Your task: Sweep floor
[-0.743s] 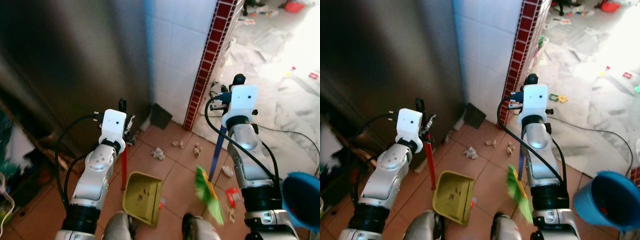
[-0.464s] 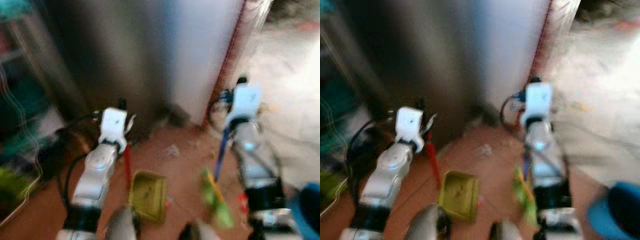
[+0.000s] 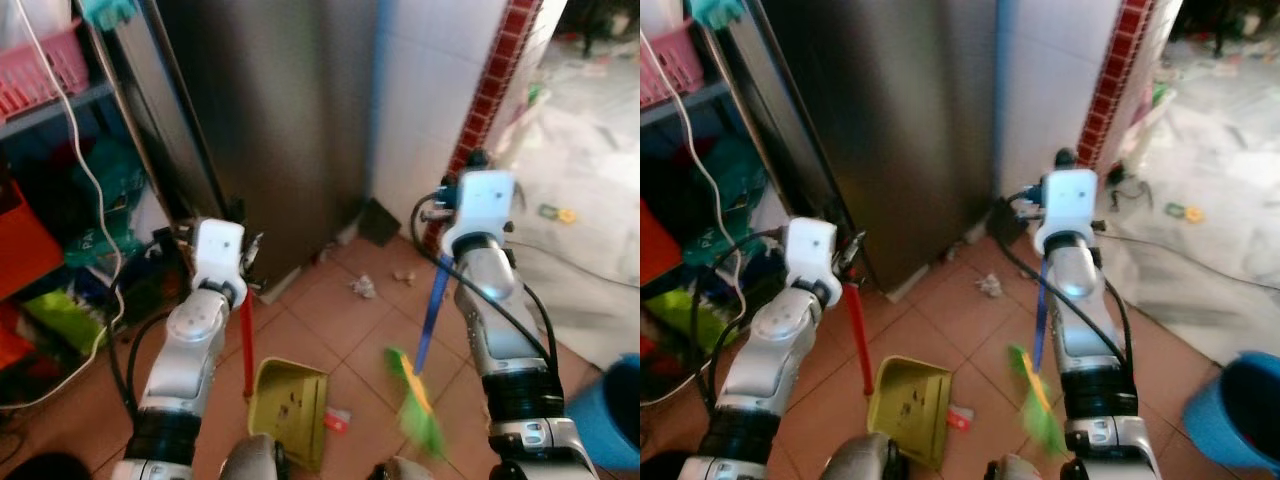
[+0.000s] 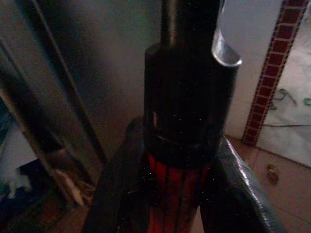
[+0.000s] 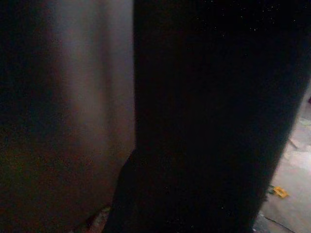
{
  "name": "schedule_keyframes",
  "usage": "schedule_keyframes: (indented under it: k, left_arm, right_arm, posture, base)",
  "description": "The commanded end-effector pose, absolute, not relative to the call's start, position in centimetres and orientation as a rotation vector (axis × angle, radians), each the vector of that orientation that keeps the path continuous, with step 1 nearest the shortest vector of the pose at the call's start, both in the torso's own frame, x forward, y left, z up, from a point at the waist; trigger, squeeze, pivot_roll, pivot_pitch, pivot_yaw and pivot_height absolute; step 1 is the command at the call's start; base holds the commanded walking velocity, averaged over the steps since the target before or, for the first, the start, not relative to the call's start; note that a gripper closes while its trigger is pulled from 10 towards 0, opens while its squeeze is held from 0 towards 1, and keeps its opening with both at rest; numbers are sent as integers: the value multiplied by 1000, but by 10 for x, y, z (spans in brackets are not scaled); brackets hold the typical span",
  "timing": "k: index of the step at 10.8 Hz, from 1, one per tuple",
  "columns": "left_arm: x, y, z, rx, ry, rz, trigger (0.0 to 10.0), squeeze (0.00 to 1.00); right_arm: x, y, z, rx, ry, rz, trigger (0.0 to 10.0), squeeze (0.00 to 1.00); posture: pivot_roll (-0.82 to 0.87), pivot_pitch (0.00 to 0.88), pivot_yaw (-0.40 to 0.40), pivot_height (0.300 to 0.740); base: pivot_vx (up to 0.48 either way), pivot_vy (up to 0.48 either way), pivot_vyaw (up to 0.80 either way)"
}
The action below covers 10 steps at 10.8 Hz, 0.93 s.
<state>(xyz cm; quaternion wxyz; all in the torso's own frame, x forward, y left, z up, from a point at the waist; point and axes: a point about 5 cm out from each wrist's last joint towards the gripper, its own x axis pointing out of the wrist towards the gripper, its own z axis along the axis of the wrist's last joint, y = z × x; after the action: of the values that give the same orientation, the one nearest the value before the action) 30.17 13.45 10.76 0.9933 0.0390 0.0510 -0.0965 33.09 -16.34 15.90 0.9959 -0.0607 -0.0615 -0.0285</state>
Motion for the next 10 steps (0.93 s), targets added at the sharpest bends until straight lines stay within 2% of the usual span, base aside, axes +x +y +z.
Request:
schedule_keyframes:
  k: [1,3,4,6,10]
  left_arm:
    - [306,135,123,81,34,-187,10000,0]
    - [306,137,122,90,37,-184,10000,0]
    - [307,137,121,98,41,-183,10000,0]
    - [307,136,121,92,43,-179,10000,0]
    - [310,137,123,88,49,-182,10000,0]
  right_arm:
    - [333,-160,168,-131,-164,-46,10000,0]
    - [334,-159,169,-132,-165,-40,10000,0]
    - [334,-160,169,-133,-164,-40,10000,0]
    - [335,-161,168,-123,-153,-47,10000,0]
    - [334,-162,169,-133,-161,-52,10000,0]
  posture:
    - [-52,44,24,740]
    - [-52,44,24,740]
    - [-54,46,21,740]
    - [-59,52,22,740]
    - [-61,62,25,740]
  base:
    - [0,480,0]
    - [0,353,0]
    - [0,0,0]
    - [0,0,-800]
    - [0,480,-728]
